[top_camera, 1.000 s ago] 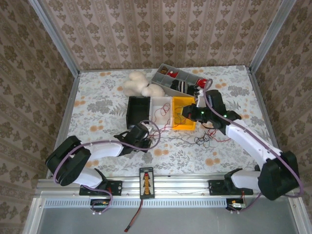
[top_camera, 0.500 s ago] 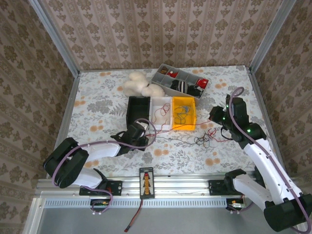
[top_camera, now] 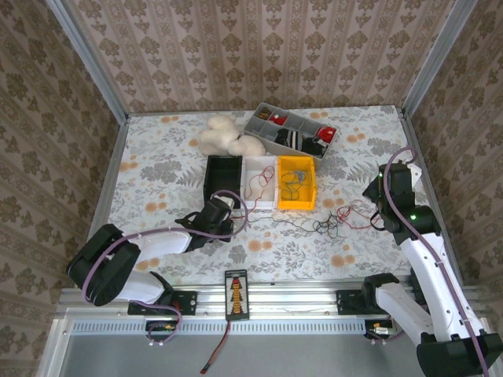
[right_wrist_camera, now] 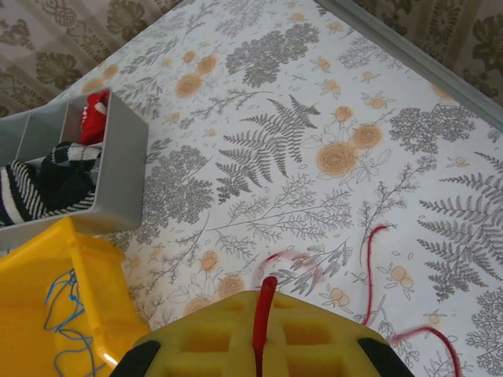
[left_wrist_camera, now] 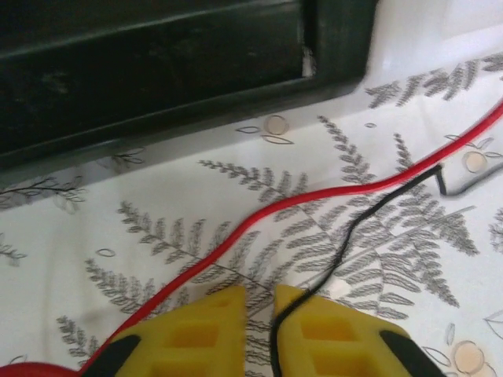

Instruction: Untangle the cables

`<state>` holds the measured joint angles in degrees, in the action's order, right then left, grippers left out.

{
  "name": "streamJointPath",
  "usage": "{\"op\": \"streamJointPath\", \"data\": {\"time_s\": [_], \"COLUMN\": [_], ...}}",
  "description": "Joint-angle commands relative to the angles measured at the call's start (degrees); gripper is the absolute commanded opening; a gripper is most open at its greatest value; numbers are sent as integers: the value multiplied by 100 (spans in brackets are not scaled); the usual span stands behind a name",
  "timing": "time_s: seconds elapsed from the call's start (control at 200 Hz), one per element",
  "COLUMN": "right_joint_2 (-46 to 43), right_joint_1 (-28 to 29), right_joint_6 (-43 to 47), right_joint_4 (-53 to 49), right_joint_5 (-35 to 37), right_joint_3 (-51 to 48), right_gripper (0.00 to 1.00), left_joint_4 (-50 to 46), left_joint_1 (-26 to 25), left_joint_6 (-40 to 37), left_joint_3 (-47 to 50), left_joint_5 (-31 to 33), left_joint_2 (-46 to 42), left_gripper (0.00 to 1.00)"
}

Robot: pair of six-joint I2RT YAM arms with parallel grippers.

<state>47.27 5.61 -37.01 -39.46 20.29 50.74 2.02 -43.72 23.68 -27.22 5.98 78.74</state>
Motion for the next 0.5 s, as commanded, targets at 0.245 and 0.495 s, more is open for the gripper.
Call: {"op": "streamJointPath", "data": {"time_s": [0.245,0.495], "right_joint_2": [-368,581], "right_joint_1": [433,1404], "right_joint_6": [674,829], "right_joint_4": [1505,2141], "right_joint_5": [-742,-1286], "right_joint_3": [625,1303], "right_gripper": [0,0], "left_joint_4": [-1,35], "left_joint_1": [-4,-22], "left_joint_6": [-13,-33], "left_joint_3": [46,42], "left_joint_5": [-141,-206], "left_joint_2": [194,232], "left_gripper": [0,0]}}
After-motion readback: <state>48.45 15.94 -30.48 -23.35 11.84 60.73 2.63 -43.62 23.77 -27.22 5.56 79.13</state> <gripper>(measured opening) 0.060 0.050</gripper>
